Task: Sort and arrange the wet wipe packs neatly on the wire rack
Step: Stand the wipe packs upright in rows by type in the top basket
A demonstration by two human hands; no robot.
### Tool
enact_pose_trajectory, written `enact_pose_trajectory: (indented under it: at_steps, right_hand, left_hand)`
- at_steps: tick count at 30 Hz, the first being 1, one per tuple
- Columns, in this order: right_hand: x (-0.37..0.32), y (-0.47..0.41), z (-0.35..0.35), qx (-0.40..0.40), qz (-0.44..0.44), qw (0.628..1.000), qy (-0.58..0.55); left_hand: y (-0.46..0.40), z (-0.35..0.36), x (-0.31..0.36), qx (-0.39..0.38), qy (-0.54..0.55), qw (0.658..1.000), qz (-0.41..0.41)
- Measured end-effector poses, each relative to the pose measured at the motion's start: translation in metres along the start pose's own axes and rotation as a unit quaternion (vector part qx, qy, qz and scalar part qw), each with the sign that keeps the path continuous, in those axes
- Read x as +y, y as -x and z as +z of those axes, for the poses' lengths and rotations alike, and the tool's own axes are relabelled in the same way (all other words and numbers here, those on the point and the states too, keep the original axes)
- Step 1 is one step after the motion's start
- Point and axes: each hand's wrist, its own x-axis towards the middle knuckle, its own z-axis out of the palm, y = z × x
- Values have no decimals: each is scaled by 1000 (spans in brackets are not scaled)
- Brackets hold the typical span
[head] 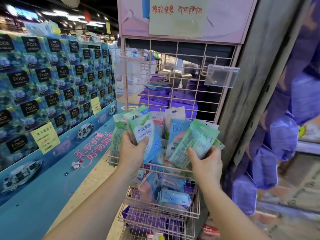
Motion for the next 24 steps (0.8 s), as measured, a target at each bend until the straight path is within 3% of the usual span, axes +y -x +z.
enact_pose_trajectory:
  at_steps: [5, 9, 15, 17, 19, 21, 24]
  right_hand:
    - [-21, 21, 7, -8, -90, 994, -68]
    - [-48, 17, 30, -74, -130, 987, -58]
    - [-58, 23, 47, -205, -120, 971, 25]
    - [-63, 40, 52, -296, -102, 949, -22]
    - [-68, 48, 51, -350, -23, 927, -130]
    - [-71, 42, 45, -312, 34, 924, -221]
    - [-62, 19, 37, -203, -13, 973, -108]
  left_hand:
    - [15, -1, 4, -70, -47, 996, 19]
    - [17, 4, 9, -110, -20, 994, -1]
    - [17, -11, 10, -161, 14, 984, -72]
    - [22, -11, 6, -181, 36, 978, -101]
    - [21, -15, 0, -158, 58, 979, -112]
    - [15, -19, -3, -136, 93, 978, -129]
    - [10, -23, -1, -145, 98, 974, -143]
